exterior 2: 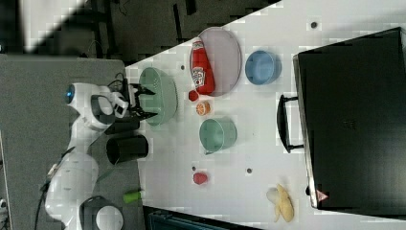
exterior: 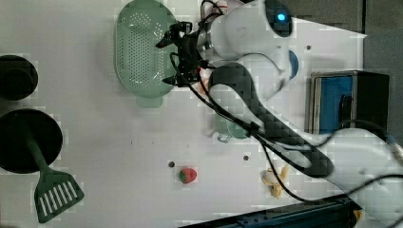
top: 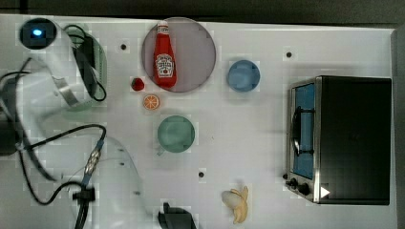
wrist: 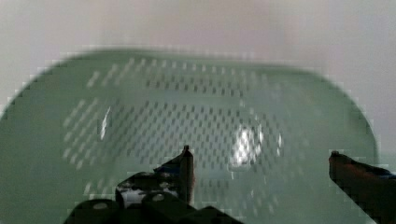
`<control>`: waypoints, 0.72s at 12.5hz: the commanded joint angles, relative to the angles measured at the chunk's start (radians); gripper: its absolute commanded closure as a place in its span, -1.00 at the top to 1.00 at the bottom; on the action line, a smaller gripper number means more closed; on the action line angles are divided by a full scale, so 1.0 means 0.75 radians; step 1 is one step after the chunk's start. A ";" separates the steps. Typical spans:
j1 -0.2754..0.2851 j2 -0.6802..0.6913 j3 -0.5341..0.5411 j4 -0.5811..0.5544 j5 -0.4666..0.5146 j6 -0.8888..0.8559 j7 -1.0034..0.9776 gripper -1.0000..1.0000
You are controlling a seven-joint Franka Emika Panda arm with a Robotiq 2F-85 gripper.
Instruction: Drag strainer backwards.
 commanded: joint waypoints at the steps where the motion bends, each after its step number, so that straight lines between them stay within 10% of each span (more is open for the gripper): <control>1: 0.122 0.090 -0.058 0.093 0.000 0.003 0.070 1.00; 9: 0.196 0.117 -0.079 0.029 0.007 0.005 0.115 1.00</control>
